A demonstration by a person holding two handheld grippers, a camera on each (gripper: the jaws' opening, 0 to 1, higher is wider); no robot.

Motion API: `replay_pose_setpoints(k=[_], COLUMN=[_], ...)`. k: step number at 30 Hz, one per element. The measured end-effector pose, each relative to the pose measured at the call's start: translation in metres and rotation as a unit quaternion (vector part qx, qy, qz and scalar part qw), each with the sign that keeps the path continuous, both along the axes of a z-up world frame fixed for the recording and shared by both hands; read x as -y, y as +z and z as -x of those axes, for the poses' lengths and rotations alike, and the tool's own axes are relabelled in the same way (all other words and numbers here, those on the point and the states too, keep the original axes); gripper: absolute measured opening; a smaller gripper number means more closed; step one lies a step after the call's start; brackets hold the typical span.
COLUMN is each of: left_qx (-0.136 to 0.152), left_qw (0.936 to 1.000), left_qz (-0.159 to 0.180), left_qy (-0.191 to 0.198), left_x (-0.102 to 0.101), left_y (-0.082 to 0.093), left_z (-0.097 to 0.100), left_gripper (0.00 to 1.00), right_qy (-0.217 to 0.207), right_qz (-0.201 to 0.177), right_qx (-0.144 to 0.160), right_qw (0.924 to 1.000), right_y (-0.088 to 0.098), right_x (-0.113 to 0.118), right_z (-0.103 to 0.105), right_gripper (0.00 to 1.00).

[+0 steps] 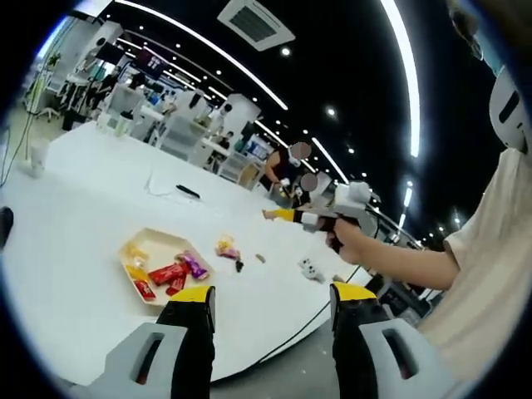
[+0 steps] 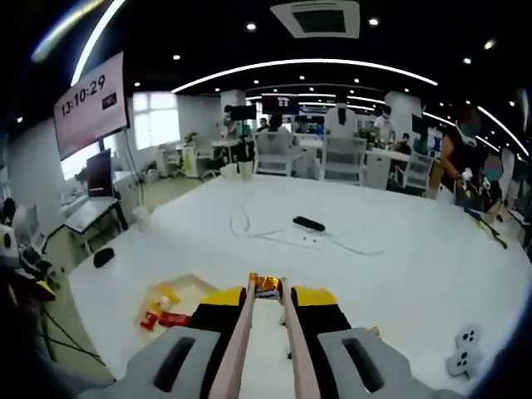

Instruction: Place the target food into the container with the food tongs after gripping and lifting it, then release it inside without dropping or visibly crushing the food.

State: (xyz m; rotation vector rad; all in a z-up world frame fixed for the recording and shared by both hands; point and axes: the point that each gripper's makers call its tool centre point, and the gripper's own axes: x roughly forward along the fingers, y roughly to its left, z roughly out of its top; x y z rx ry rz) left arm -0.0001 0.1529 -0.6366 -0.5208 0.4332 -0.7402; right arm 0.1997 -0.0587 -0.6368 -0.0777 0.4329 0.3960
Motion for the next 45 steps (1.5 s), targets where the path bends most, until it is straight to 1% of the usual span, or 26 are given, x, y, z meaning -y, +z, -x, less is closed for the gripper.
replay_pose_setpoints(k=[4, 10, 17, 19, 20, 24, 26, 28, 33, 39, 45], left_qx=[-0.002, 0.002, 0.005, 0.005, 0.005, 0.004, 0.003, 0.003, 0.003, 0.003, 0.001], left_qw=[1.0, 1.0, 0.9999, 0.9999, 0.9998, 0.9997, 0.9997, 0.9996, 0.9994, 0.9988, 0.9984], left_qz=[0.001, 0.001, 0.003, 0.003, 0.004, 0.005, 0.005, 0.005, 0.006, 0.007, 0.008], left_qy=[0.006, 0.008, 0.014, 0.014, 0.019, 0.022, 0.025, 0.027, 0.034, 0.049, 0.057], left_x=[-0.004, -0.004, -0.007, -0.007, -0.009, -0.01, -0.011, -0.011, -0.015, -0.023, -0.025], left_y=[0.0, 0.002, 0.003, 0.003, 0.003, 0.003, 0.001, 0.002, 0.002, 0.001, 0.0], left_z=[0.002, 0.001, 0.002, 0.003, 0.004, 0.005, 0.007, 0.009, 0.011, 0.015, 0.018], left_gripper=[0.55, 0.55, 0.55, 0.55, 0.55, 0.55, 0.55, 0.55, 0.55, 0.55, 0.55], right_qy=[0.005, 0.006, 0.02, 0.021, 0.029, 0.034, 0.05, 0.059, 0.074, 0.093, 0.107], right_qz=[-0.007, -0.011, -0.016, -0.016, -0.017, -0.019, -0.018, -0.019, -0.02, -0.018, -0.016], right_qx=[0.007, 0.013, 0.016, 0.017, 0.017, 0.018, 0.022, 0.024, 0.024, 0.022, 0.022], right_qw=[0.9999, 0.9998, 0.9995, 0.9995, 0.9993, 0.9991, 0.9984, 0.9978, 0.9967, 0.9953, 0.9939], right_y=[0.009, 0.014, 0.02, 0.021, 0.022, 0.024, 0.027, 0.029, 0.029, 0.027, 0.028], right_x=[-0.004, -0.008, -0.025, -0.026, -0.034, -0.04, -0.054, -0.063, -0.079, -0.095, -0.107], right_z=[0.0, -0.001, -0.004, -0.004, -0.005, -0.006, -0.006, -0.006, -0.005, -0.002, -0.001], right_gripper=[0.2, 0.2, 0.2, 0.2, 0.2, 0.2, 0.2, 0.2, 0.21, 0.21, 0.21])
